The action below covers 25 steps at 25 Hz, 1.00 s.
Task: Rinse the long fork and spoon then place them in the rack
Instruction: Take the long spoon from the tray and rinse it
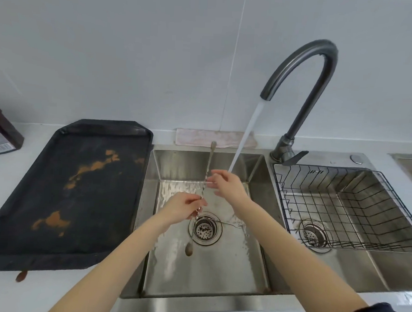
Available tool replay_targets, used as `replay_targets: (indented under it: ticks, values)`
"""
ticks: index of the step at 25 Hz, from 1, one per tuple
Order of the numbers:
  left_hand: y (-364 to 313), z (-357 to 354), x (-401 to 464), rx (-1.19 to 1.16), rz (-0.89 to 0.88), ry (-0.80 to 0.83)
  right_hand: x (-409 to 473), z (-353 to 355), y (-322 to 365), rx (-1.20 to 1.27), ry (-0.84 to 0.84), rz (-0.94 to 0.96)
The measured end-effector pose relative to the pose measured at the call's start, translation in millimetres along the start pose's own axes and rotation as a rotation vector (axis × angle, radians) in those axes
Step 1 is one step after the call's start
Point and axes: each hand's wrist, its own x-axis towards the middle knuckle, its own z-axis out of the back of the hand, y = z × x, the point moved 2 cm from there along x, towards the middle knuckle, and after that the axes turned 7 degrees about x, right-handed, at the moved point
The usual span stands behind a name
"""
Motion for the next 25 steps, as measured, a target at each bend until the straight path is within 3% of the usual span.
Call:
replay_targets:
  ticks: [5,17,25]
  values:
    - [-10,-19,10,0.106,-0.061,0.049,15,28,18,0.262,-0.047,-0.054]
    - [-22,-27,35,-0.01,0.019,0.034,56,55,19,0.374,0.007,-0.101]
    - [-21,-34,39,-0.124,0.055,0.062,71,68,21,0.567,-0.078,-0.076]
